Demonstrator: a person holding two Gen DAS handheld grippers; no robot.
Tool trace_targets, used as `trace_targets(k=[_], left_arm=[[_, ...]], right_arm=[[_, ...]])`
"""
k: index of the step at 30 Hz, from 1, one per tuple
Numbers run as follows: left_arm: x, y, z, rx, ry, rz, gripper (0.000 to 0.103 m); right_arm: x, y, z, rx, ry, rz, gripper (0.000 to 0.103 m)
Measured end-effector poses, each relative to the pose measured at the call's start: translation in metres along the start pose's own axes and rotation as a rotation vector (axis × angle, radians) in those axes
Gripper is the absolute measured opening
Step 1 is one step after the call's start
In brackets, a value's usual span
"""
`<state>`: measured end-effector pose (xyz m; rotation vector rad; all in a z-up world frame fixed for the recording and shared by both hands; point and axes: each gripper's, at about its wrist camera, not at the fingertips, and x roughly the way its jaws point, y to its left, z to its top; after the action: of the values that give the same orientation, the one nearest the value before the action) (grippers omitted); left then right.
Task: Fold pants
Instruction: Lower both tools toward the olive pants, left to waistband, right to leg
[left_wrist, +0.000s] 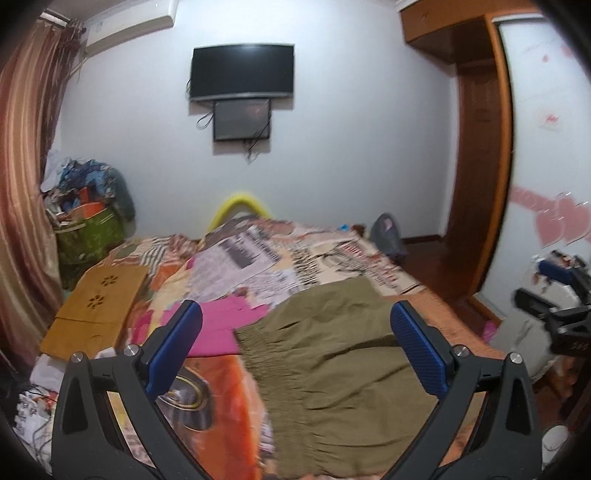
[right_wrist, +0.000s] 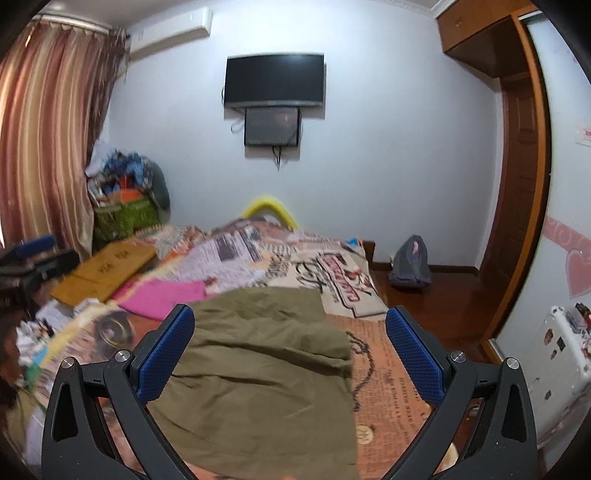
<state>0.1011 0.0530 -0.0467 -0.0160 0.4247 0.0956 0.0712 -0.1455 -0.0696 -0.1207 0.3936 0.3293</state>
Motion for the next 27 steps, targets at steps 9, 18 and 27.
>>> trace_targets(k=[9, 18, 27], left_arm=[[0.113, 0.038, -0.014, -0.02, 0.182, 0.034, 0.099], [0.228, 0.073, -0.027, -0.06, 0.35, 0.045, 0.09], [0.298, 0.086, -0.048, -0.034, 0.444, 0.04, 0.081]], right_arm=[[0.08, -0.038, -0.01, -0.021, 0.136, -0.022, 0.103], [0.172, -0.071, 0.014, 0.035, 0.223, 0.053, 0.103], [0.259, -0.076, 0.016, 0.016, 0.304, 0.118, 0.102]])
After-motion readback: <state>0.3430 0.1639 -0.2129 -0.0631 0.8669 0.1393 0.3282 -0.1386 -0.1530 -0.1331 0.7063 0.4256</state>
